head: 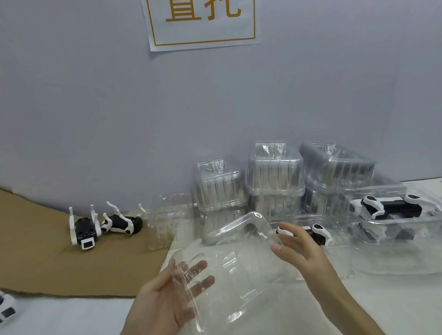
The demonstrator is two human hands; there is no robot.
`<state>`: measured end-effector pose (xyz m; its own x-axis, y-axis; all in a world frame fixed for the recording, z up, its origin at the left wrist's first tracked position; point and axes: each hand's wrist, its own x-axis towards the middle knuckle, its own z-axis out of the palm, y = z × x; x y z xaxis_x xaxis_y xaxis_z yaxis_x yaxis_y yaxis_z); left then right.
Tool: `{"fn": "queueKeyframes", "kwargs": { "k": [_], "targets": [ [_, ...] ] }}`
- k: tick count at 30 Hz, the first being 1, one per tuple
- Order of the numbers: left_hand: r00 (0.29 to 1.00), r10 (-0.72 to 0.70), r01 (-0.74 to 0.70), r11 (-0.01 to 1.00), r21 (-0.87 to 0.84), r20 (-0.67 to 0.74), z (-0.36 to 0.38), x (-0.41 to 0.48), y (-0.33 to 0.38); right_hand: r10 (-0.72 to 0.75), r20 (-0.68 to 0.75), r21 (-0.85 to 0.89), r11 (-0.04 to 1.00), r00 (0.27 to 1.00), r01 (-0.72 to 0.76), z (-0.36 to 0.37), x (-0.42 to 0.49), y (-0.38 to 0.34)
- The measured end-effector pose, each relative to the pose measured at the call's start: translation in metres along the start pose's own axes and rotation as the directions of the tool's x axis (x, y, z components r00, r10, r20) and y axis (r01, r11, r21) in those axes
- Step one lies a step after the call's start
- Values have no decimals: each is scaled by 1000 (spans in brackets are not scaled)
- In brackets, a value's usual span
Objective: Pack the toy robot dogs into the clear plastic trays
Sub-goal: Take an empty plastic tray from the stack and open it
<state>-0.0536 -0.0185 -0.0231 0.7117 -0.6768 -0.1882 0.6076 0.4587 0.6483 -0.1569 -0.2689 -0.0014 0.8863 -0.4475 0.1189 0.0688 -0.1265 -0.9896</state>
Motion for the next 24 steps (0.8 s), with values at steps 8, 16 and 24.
{"fn": "queueKeyframes", "kwargs": {
  "k": [8,16,24],
  "targets": [
    [988,-45,51,998,35,-151,-24,21,-1,-95,78,112,990,992,86,1,-5,-5],
    [946,142,-68,966,249,-293,-29,20,-3,-127,167,58,991,978,119,8,-11,-2],
    [803,418,-76,779,622,-425,-27,13,6,38,196,48,998,980,-48,12,-4,8]
  ]
}}
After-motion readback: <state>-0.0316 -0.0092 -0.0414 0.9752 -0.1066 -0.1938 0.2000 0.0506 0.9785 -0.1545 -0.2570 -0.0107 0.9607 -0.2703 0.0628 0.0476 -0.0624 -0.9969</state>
